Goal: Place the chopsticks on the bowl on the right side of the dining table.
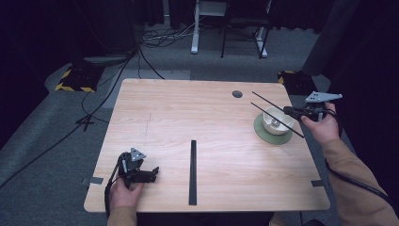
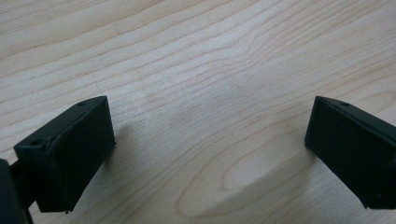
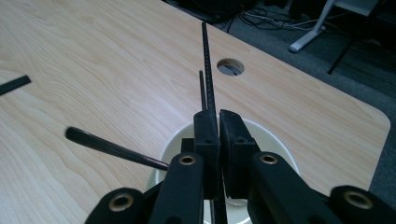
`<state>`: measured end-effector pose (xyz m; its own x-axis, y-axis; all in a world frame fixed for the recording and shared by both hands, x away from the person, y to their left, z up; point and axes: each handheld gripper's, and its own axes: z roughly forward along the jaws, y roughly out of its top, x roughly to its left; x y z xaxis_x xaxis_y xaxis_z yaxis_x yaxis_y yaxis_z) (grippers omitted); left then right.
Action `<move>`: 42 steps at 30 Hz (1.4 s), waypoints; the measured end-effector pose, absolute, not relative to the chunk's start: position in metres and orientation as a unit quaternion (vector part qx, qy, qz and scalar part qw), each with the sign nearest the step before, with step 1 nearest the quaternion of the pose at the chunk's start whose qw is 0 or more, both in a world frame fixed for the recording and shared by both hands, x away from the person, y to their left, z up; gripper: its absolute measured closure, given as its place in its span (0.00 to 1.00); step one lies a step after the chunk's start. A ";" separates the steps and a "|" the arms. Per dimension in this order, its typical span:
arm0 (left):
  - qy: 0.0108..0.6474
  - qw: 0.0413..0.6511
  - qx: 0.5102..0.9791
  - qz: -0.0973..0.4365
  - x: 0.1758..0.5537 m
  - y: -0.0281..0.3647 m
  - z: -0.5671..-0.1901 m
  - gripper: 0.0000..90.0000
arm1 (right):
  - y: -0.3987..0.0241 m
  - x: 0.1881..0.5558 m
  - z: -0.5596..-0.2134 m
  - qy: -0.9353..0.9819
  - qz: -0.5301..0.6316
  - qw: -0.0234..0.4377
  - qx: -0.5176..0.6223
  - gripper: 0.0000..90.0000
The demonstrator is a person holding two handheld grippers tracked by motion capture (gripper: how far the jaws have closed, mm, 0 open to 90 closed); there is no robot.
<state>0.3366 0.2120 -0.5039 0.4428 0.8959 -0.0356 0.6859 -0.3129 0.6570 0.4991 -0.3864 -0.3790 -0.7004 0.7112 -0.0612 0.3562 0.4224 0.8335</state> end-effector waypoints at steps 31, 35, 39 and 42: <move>0.499 0.307 0.792 0.171 0.337 0.212 -0.504 0.02 | -0.398 0.511 -0.423 0.829 0.387 0.200 0.350 0.96; 0.499 0.307 0.792 0.171 0.337 0.212 -0.504 0.02 | -0.399 0.511 -0.424 0.831 0.384 0.199 0.350 0.96; 0.499 0.307 0.792 0.171 0.337 0.212 -0.504 0.02 | -0.400 0.512 -0.426 0.832 0.382 0.196 0.351 0.93; 0.499 0.307 0.792 0.171 0.337 0.212 -0.504 0.02 | -0.401 0.512 -0.425 0.829 0.387 0.200 0.351 0.89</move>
